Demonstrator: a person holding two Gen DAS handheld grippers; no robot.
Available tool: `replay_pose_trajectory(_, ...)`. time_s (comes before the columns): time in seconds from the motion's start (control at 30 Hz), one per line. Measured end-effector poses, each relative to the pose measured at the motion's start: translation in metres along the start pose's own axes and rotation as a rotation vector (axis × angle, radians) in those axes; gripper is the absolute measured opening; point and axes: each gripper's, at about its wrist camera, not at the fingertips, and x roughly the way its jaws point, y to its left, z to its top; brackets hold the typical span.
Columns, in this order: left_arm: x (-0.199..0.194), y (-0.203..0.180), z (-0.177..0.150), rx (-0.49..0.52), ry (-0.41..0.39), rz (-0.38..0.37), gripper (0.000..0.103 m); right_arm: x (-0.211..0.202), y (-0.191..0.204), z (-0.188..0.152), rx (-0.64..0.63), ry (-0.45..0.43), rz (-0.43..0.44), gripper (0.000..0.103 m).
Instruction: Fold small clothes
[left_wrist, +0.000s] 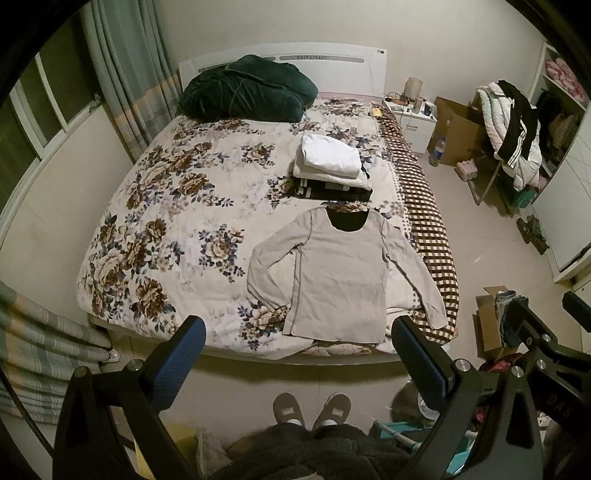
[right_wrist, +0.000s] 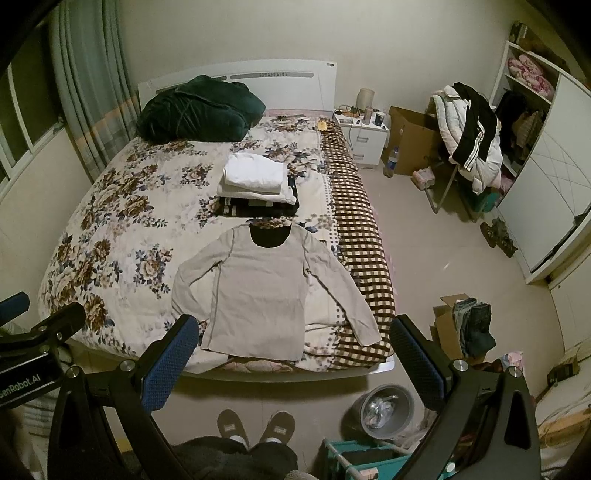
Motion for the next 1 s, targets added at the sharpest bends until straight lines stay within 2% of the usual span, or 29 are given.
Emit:
replay_pose_trajectory(0.57,-0.002,-0.001,0.006,0.003,-0.007,0.001,0.103,-0.008,0.001,0.009,-0.002,-0.008,0.002,0.103)
replay_pose_trajectory(0.8,-0.003,-0.001,0.012,0.003,-0.011,-0.002,0.103,-0.024,0.009,0.039,-0.003,-0.012,0.002,0.103)
replay_pose_trajectory(1.0,-0.004,-0.001,0.019,0.005,-0.015,-0.004,0.103,-0.024,0.008,0.038,-0.004,-0.016,0.002,0.103)
